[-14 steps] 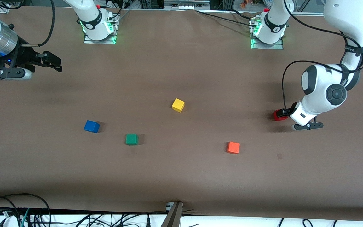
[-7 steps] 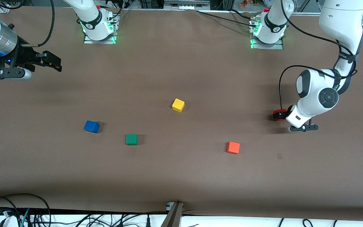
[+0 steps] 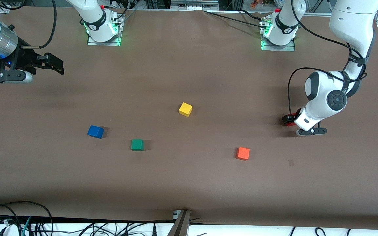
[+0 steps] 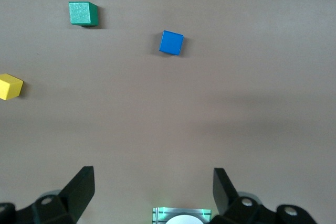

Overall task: Pass red block to right arm, stack on blue
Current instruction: 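Close the left gripper on the red cube, then lift the red cube with the left gripper while the right gripper approaches, then grasp the red cube with the right gripper, open the left gripper, then carry the red cube with the right gripper while the left gripper withdraws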

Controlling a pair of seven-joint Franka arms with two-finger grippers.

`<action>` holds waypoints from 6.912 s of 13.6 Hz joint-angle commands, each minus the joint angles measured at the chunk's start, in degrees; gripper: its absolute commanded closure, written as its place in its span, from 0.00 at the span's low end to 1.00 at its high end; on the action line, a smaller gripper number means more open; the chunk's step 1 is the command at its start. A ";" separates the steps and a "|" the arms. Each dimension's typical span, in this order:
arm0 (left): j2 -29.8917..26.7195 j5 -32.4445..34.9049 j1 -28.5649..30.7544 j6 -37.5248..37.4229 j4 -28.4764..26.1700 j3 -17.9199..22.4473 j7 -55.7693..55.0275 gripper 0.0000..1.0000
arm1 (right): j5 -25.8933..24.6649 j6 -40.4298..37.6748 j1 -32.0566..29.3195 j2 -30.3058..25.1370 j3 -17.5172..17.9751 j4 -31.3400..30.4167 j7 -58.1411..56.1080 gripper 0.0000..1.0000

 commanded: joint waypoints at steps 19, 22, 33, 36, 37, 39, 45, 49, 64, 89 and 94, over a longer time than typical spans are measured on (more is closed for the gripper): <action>-5.72 -0.84 0.25 -20.02 11.63 -0.69 9.25 1.00 | -0.07 -1.24 -0.18 0.28 -0.37 1.24 0.36 0.00; -7.82 -4.34 0.34 -21.97 13.31 -1.83 18.09 1.00 | 0.02 -1.24 -0.36 0.54 -1.25 1.24 -0.26 0.00; -11.17 -28.49 0.69 -24.52 15.51 -3.15 51.66 1.00 | 22.74 -3.79 0.51 14.05 -0.72 0.98 -0.35 0.00; -9.42 -37.89 1.40 -24.43 15.51 -3.15 69.04 1.00 | 39.69 2.96 0.95 22.05 -0.55 1.07 -0.35 0.00; -8.37 -40.97 1.48 -24.43 15.51 -3.15 75.03 1.00 | 44.62 4.98 2.35 24.25 -0.63 1.15 -0.35 0.00; -6.34 -45.81 1.57 -24.78 15.51 -3.33 83.14 1.00 | 54.20 11.65 6.03 26.64 -0.63 1.07 -0.35 0.00; 0.51 -61.36 0.34 -34.17 23.93 -6.49 97.13 1.00 | 76.91 24.50 13.17 30.25 -0.63 1.16 -0.52 0.00; 3.33 -76.99 0.34 -37.97 25.97 -13.07 105.32 1.00 | 84.72 31.18 16.94 31.91 -0.55 1.16 -8.48 0.00; 4.92 -91.36 -5.11 -31.04 26.67 -15.90 105.32 1.00 | 107.07 32.16 21.61 32.18 -0.63 1.16 -16.87 0.00; 6.23 -77.59 3.93 -34.09 33.70 -15.19 102.60 0.00 | 98.14 33.48 23.81 33.41 -2.12 3.34 -16.79 0.99; 6.15 -60.98 11.58 -43.31 36.52 -15.02 99.71 0.00 | 82.23 35.22 23.63 35.08 -3.53 3.70 -15.65 0.99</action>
